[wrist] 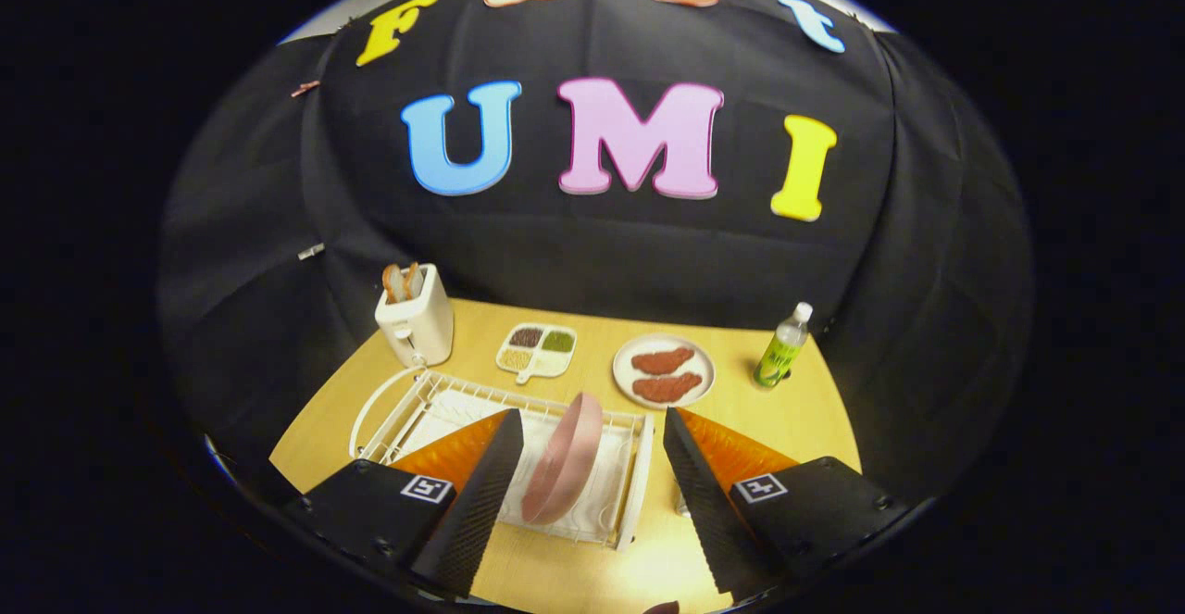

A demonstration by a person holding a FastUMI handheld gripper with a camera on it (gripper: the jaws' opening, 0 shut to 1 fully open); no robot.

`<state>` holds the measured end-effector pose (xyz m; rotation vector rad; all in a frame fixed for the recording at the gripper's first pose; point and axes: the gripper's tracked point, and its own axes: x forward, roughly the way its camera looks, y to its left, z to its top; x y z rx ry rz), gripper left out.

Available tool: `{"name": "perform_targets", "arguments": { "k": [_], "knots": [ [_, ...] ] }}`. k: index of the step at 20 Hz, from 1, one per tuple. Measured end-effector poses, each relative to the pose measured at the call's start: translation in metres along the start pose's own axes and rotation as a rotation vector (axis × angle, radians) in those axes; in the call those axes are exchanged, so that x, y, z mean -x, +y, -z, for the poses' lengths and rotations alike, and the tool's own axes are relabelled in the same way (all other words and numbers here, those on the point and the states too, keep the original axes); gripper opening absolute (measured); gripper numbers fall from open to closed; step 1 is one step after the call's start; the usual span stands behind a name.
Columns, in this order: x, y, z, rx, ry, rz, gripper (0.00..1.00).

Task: Take the plate from the dish rack, then take the spoon from the basket and place it into the plate.

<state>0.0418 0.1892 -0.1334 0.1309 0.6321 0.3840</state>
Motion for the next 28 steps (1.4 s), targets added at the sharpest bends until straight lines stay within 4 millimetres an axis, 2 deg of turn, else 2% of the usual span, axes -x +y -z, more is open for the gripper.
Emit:
{"name": "perform_targets", "arguments": {
  "k": [1, 3, 4, 5, 9, 13, 15, 16, 18, 21, 24, 28],
  "knots": [
    [-0.015, 0.002, 0.014, -0.031, 0.078, -0.007, 0.93],
    [-0.042, 0.01, 0.034, -0.114, 0.199, -0.027, 0.82],
    [-0.053, 0.011, 0.042, -0.145, 0.241, -0.03, 0.73],
    [-0.065, 0.01, 0.049, -0.157, 0.268, -0.017, 0.71],
    [-0.096, -0.008, 0.071, -0.103, 0.361, 0.103, 0.69],
    [-0.114, -0.015, 0.096, -0.119, 0.468, 0.199, 0.57],
    [-0.121, -0.015, 0.097, -0.124, 0.489, 0.229, 0.48],
    [-0.124, -0.015, 0.097, -0.119, 0.491, 0.241, 0.41],
    [-0.124, -0.015, 0.098, -0.096, 0.502, 0.261, 0.31],
    [-0.118, -0.011, 0.094, -0.041, 0.526, 0.273, 0.29],
    [-0.113, -0.014, 0.079, 0.009, 0.49, 0.291, 0.29],
    [-0.107, -0.015, 0.083, 0.019, 0.498, 0.299, 0.28]
  ]
}}
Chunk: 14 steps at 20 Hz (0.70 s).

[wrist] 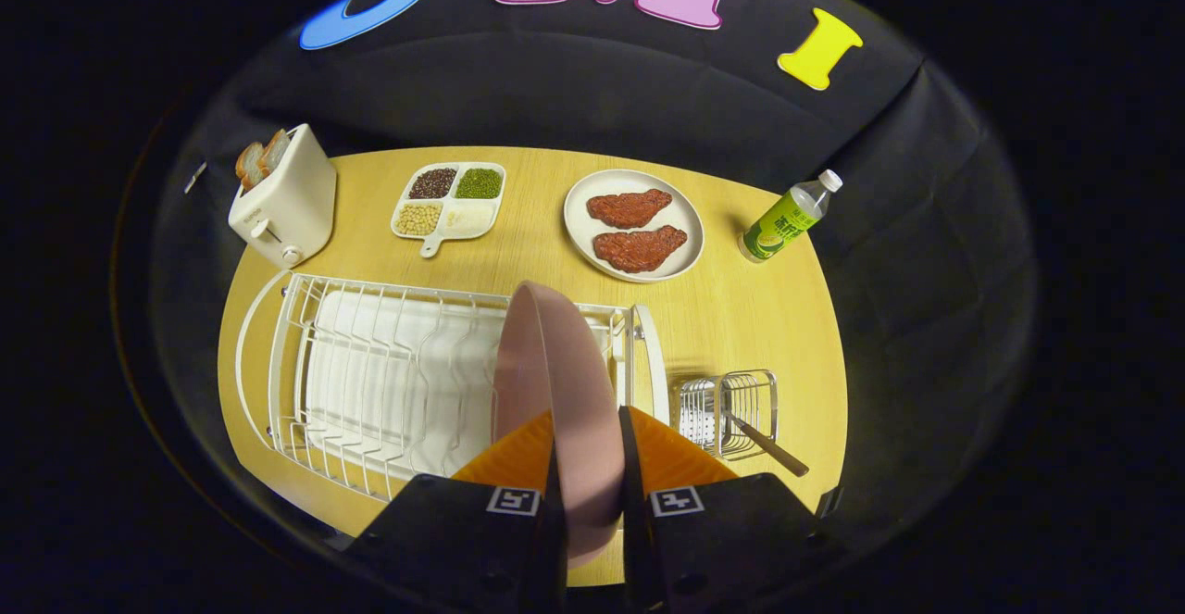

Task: Take the plate from the dish rack, then take the spoon from the basket and place it into the plate.

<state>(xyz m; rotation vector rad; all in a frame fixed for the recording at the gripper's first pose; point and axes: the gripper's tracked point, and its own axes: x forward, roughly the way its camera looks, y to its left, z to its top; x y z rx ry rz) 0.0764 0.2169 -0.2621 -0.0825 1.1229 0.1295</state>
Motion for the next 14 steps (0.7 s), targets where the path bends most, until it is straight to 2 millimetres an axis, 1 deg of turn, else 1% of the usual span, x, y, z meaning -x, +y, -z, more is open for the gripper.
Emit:
{"name": "perform_targets", "arguments": {
  "k": [4, 9, 11, 14],
  "knots": [
    [0.001, 0.005, -0.005, 0.053, -0.007, 0.031, 0.29],
    [0.009, 0.007, -0.017, 0.144, -0.031, 0.096, 0.29],
    [0.013, 0.004, -0.015, 0.133, -0.034, 0.085, 0.28],
    [0.021, 0.002, -0.012, 0.053, -0.037, 0.007, 0.28]
  ]
}}
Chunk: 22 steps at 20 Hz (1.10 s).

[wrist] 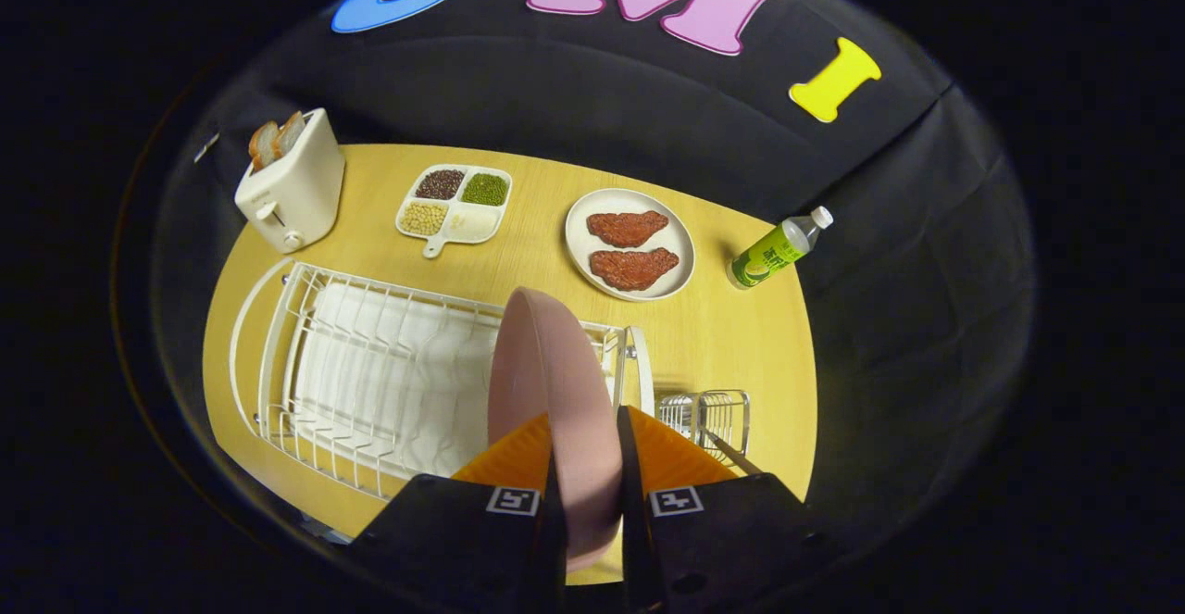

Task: Take the plate from the dish rack, then take the spoon from the basket and place it into the plate.

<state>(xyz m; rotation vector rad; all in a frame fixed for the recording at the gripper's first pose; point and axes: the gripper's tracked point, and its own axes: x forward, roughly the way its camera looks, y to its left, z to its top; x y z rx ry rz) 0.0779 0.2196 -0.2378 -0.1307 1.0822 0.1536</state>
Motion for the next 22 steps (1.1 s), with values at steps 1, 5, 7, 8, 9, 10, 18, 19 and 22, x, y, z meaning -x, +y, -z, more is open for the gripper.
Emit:
{"name": "perform_targets", "arguments": {
  "k": [1, 5, 7, 8, 9, 10, 18, 19, 22],
  "knots": [
    [0.004, -0.002, 0.001, -0.029, -0.004, -0.027, 0.28],
    [0.024, -0.013, 0.015, -0.105, -0.026, -0.125, 0.28],
    [0.038, -0.017, 0.029, -0.148, -0.025, -0.193, 0.28],
    [0.044, -0.02, 0.038, -0.164, -0.023, -0.221, 0.28],
    [0.05, -0.023, 0.047, -0.18, -0.024, -0.243, 0.28],
    [0.056, -0.027, 0.057, -0.193, -0.024, -0.261, 0.28],
    [0.08, -0.028, 0.153, -0.293, 0.017, -0.421, 0.28],
    [0.081, -0.025, 0.165, -0.306, 0.028, -0.442, 0.28],
    [0.078, -0.013, 0.205, -0.335, 0.071, -0.501, 0.28]
  ]
}}
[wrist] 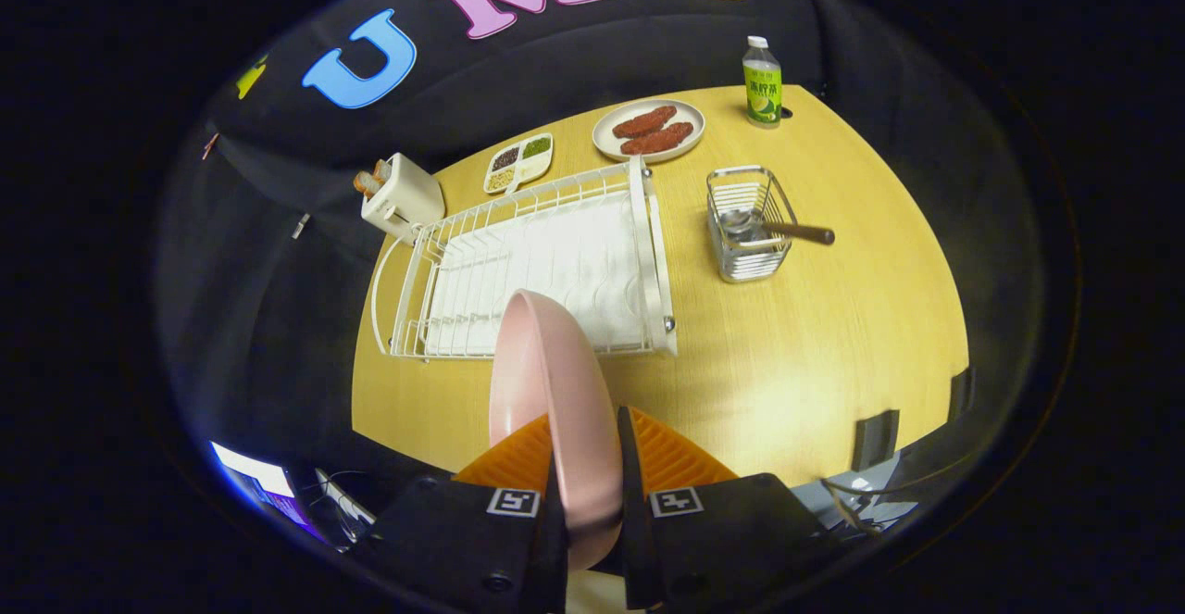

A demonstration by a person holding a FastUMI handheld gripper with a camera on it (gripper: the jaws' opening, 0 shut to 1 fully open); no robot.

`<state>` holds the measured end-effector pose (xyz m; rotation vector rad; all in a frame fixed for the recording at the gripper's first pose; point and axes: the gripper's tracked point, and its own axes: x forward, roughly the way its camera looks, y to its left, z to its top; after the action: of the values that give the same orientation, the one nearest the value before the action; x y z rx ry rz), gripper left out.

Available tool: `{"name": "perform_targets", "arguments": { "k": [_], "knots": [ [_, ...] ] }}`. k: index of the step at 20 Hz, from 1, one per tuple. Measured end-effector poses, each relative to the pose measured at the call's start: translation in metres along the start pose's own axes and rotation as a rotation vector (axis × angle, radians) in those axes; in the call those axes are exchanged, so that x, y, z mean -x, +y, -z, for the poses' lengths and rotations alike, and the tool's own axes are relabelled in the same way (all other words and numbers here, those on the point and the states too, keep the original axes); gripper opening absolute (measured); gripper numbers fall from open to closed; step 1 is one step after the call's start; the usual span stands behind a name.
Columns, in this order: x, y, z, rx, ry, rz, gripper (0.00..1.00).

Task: Take the plate from the dish rack, then take the spoon from the basket and place it into the plate.

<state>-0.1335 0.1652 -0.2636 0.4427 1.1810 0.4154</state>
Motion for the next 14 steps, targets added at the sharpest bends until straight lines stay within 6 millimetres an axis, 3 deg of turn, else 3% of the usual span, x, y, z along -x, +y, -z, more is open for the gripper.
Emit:
{"name": "perform_targets", "arguments": {
  "k": [6, 10, 14],
  "knots": [
    [-0.036, -0.005, 0.062, -0.046, 0.083, -0.068, 0.28],
    [-0.068, -0.023, 0.075, -0.047, 0.091, -0.06, 0.28],
    [-0.093, -0.028, 0.07, -0.138, 0.067, -0.114, 0.28]
  ]
}}
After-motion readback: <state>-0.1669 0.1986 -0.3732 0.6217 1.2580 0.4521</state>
